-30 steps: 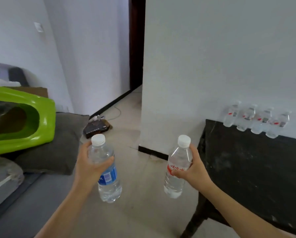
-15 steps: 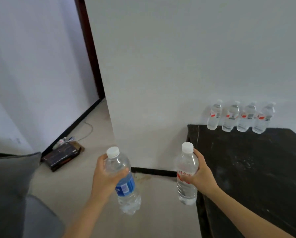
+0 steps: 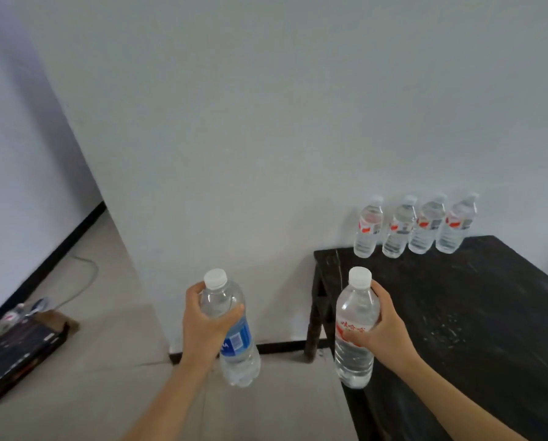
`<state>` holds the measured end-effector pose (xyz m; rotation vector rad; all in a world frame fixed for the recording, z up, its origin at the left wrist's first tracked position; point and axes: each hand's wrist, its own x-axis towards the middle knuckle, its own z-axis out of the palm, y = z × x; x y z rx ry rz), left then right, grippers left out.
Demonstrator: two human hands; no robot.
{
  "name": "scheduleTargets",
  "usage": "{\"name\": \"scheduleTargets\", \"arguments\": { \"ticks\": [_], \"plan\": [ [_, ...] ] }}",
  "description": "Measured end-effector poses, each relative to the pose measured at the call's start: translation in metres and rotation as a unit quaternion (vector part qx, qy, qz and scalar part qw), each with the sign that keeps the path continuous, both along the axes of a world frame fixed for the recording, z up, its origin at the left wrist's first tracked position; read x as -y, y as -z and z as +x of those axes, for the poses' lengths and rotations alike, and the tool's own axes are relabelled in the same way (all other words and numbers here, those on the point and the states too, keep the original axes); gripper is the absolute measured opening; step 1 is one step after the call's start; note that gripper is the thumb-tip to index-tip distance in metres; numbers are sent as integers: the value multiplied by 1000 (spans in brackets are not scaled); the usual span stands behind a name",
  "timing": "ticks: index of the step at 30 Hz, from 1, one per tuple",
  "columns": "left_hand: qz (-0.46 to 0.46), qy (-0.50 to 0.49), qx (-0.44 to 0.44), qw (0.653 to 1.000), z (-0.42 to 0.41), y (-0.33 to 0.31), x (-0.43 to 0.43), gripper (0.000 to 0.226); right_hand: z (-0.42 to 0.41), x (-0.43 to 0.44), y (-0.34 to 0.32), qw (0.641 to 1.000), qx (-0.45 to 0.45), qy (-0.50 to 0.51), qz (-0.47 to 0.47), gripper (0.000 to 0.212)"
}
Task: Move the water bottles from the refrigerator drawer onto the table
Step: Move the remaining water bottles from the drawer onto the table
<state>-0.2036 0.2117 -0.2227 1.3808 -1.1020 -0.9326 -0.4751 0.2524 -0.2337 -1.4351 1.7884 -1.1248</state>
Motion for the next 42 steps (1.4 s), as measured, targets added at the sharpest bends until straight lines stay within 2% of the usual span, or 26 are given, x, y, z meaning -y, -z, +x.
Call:
{"name": "scheduleTargets", "arguments": {
  "ticks": [5, 9, 14, 19, 29, 36, 42],
  "plan": [
    [6, 69, -11, 998, -14, 10, 105, 61, -19, 54, 3, 992, -20, 123, 22, 99],
    [3, 139, -8, 990, -33, 9, 173, 64, -21, 81, 6, 972, -43, 227, 35, 97],
    [-6, 193, -21, 981, -70, 18, 207, 64, -34, 82, 26, 951, -21, 292, 103, 102],
    [22, 248, -41, 968, -120, 38, 222, 64, -56, 82, 42, 925, -16, 359, 124, 104],
    [-3, 376, 30, 926, -253, 39, 250, 68, -162, 139, 50, 915, 28, 396, 75, 101],
    [-18, 373, 57, 926, -331, 49, 260, 68, -226, 178, 64, 921, 45, 384, 47, 100],
    [-32, 370, 104, 923, -367, 65, 278, 62, -243, 165, 88, 918, 54, 388, 69, 98]
  ]
}}
